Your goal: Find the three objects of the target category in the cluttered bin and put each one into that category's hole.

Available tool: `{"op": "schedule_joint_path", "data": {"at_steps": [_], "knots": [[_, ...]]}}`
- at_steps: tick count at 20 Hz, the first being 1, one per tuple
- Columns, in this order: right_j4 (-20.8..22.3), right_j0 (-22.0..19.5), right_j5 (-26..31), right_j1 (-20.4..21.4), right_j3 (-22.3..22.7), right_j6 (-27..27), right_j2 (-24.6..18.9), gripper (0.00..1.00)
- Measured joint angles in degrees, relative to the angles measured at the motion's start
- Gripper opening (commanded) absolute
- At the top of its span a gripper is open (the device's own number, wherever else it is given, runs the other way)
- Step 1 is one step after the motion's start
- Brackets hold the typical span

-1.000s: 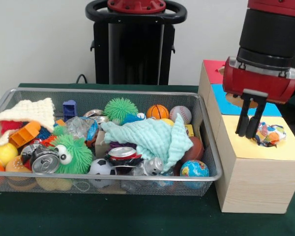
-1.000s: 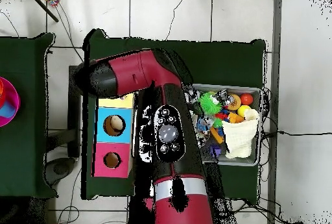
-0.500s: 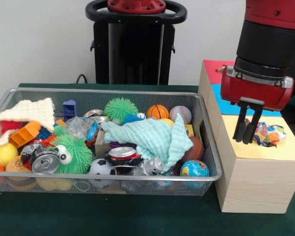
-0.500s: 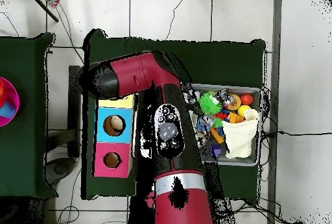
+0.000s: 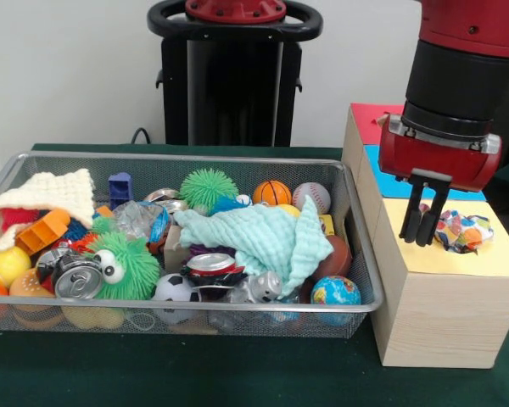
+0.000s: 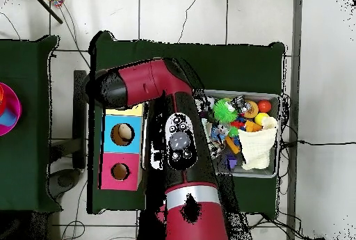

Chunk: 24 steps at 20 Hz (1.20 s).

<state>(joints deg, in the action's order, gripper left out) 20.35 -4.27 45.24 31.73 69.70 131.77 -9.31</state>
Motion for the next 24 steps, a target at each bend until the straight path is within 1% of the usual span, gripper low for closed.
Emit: {"op": "schedule_joint_path", "data": {"at_steps": [15,24], "knots": [[-0.06,0.07,0.0,0.25,0.01,0.0,-0.02,0.0],[-0.78,0.09,1.42,2.06,0.01,0.0,-0.02,0.0]]}}
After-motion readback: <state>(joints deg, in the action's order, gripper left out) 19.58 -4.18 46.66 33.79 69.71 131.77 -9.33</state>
